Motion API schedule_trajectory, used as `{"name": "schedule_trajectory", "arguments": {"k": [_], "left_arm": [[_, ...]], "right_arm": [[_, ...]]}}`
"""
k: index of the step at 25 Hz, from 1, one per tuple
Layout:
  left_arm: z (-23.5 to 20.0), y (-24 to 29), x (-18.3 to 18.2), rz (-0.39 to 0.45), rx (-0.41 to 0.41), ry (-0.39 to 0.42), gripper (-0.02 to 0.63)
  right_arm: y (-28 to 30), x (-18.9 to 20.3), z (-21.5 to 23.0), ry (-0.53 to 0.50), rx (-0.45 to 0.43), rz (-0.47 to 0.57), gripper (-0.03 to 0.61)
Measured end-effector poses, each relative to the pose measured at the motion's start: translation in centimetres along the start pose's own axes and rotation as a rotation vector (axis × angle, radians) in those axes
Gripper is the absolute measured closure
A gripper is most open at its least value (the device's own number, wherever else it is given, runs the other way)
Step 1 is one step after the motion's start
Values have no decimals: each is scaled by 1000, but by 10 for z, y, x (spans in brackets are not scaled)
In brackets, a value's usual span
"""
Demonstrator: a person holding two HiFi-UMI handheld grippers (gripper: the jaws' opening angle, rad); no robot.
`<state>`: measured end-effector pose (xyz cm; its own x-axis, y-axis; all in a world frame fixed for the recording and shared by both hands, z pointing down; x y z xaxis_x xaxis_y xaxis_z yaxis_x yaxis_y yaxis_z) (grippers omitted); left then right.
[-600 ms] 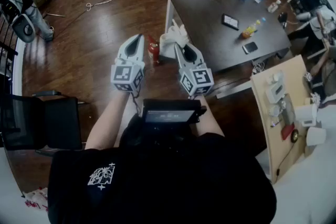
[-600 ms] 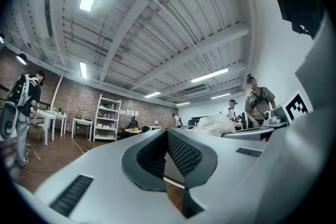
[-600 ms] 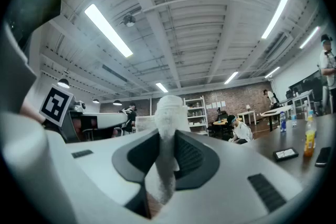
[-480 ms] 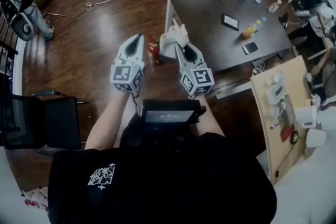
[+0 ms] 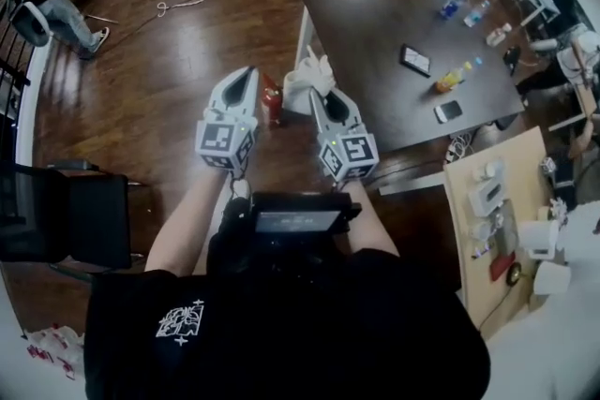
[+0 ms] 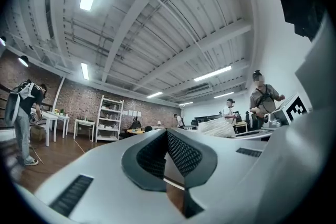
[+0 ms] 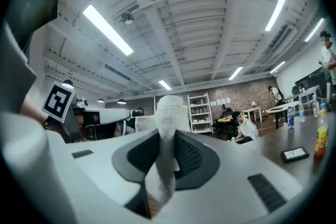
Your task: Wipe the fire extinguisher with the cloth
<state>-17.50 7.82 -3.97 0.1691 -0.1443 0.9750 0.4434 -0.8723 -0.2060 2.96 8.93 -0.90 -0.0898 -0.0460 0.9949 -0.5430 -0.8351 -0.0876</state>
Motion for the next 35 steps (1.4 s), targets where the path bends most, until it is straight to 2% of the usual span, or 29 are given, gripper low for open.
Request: {"name": "schedule_trajectory", "arguments": {"k": [5,8,13,21,25,28,31,35], "left_arm": [[-33,26,21,-18,-1,-6,612],[-58,41,47,-14,5,-8,612],[-79,57,142,9,-1,16,612],[-79,147,255,-40,-7,1,612],[-99,136,339,-11,-13,9,612],[-106,120,388,-10,-23,9,612],[-108,106,411,3,-25,19,612],[-98,95,425,0,-30,37,612]], "right_arm": [[40,18,15,10,16,-15,486],[71,47,22,-8,10,-11,485],[99,143,52,-24,-17,14,485],[144,244,170,8,-43,-28,485],[159,332,185,4,-40,5,485],[157,390,186,22,-30,8,485],[153,429,183,36,-36,6,485],[149,451,182,46,-38,-3,485]]}}
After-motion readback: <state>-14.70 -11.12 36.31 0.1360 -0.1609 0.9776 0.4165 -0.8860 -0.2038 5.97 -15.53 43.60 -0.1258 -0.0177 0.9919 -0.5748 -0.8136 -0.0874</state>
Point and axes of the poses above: the fingertips, and each gripper's own axes: y forward along the fingers, z to its right, x out of its underside, the point moved 7 cm from there along -y, backward along the fingers, and after that the axes turned 3 degrees about z, right-handed, at the moved point
